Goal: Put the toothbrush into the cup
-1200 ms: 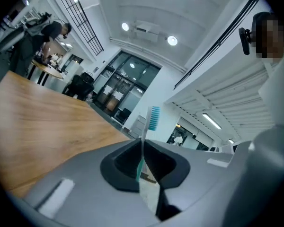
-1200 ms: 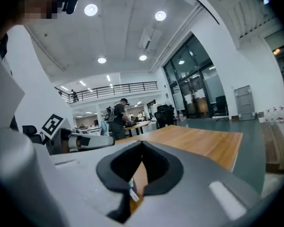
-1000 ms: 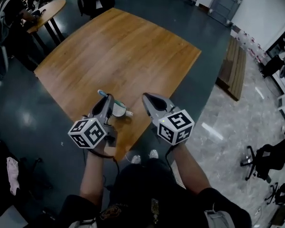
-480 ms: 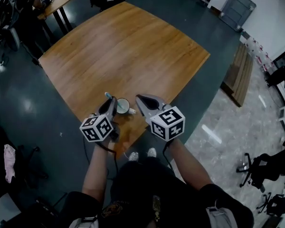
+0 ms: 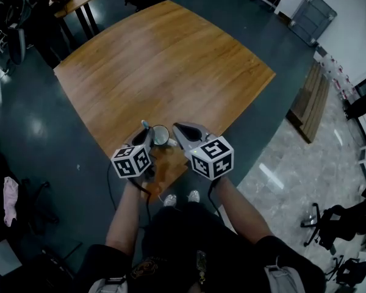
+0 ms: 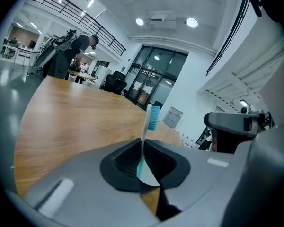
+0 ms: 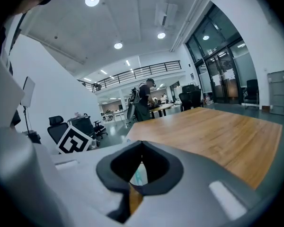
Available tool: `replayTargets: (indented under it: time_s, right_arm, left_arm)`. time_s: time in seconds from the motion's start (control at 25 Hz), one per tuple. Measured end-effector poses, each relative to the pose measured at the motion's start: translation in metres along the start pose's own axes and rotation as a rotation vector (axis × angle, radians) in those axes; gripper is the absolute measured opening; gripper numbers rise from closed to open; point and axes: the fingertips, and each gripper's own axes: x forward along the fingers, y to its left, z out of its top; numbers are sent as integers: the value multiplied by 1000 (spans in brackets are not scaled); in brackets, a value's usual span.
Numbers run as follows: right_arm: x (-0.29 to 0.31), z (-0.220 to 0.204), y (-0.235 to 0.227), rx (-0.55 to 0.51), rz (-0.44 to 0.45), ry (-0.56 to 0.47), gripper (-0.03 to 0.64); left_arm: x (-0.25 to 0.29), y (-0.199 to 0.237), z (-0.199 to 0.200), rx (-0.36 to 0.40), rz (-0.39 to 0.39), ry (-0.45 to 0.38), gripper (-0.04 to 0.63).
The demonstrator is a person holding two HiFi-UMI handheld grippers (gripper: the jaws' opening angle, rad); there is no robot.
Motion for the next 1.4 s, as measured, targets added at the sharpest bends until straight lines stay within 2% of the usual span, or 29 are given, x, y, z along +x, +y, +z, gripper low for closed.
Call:
replayTargets:
  time_s: [0.24, 0.48, 0.6, 0.72, 0.8, 0.88, 0.96, 1.2, 1.4]
  right_arm:
    - [-2, -2, 1, 6, 7, 0, 3]
    - [-8, 2, 4, 5, 20, -20, 3]
    - [-14, 6, 3, 5, 25, -38, 3]
    - [-23, 14, 1, 8, 31, -63, 3]
    - [-31, 20, -2, 10, 38, -87, 3]
    - [-41, 26, -8, 20, 42, -119, 3]
    - [-48, 31, -13, 38, 43, -154, 3]
    - [-51, 43, -5, 33, 36, -209, 3]
    - [-67, 48, 20, -5, -14, -232, 3]
  left_arm:
    - [1, 3, -1, 28, 27, 26, 46]
    - [-8, 2, 4, 41, 54, 25, 124]
    - [-21, 0, 14, 58, 96, -12, 127]
    - [-38, -11, 35, 92, 140, -92, 127]
    - [-51, -20, 49, 120, 181, -153, 113]
    - [-63, -29, 58, 154, 237, -201, 56]
    - [-72, -41, 61, 191, 259, -224, 8]
    - [-89, -68, 75, 247, 167, -243, 8]
    - [-108, -91, 68, 301, 21, -193, 8]
